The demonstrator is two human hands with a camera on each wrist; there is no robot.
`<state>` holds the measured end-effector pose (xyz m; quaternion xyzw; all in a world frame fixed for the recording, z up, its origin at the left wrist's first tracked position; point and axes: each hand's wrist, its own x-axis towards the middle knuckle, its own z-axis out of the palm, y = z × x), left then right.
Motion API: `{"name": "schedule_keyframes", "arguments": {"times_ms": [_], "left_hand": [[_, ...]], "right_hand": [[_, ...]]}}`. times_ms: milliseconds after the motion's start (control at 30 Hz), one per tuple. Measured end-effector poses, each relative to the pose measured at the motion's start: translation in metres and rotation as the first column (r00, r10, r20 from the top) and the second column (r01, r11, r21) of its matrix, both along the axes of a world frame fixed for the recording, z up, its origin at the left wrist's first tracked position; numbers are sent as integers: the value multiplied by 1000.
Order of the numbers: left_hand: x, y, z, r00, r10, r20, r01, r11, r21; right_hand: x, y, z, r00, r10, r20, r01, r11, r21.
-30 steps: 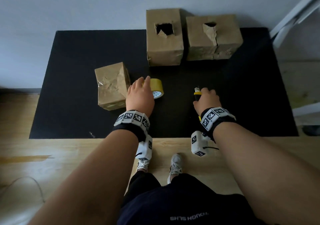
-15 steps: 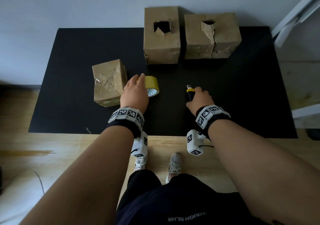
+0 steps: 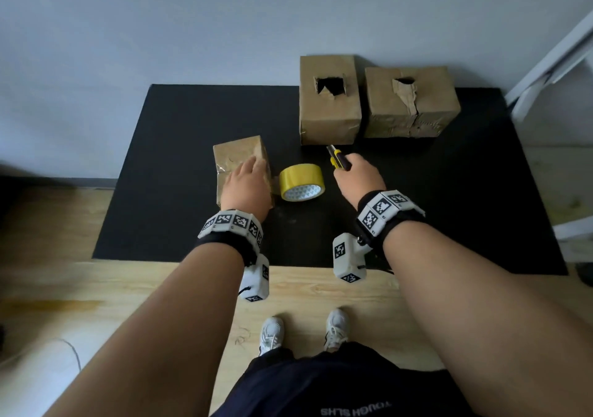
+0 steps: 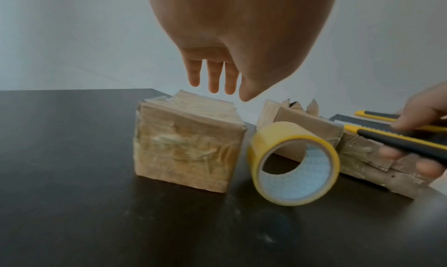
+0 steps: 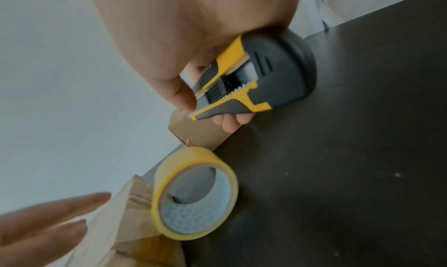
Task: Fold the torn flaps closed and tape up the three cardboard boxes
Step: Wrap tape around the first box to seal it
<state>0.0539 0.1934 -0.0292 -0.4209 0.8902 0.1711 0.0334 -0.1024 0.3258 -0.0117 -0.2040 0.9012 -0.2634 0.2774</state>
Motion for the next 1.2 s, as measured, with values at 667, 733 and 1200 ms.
{"name": "schedule_keyframes", "arguments": {"times_ms": [667,733,1200], "left_hand": [[33,-23,-7,959,-261,114,232,948,216],[31,-20,-4,954,-267,137,226,939,260],[30,-21,-4,932,-305,198,249,932,263]], "right_hand": [[82,-44,-3,989,132,72,-140,983,120],[84,-45,-4,985,154,78,-165,974,155],[90,-34,-4,988,112,105,-127,982,143]]}}
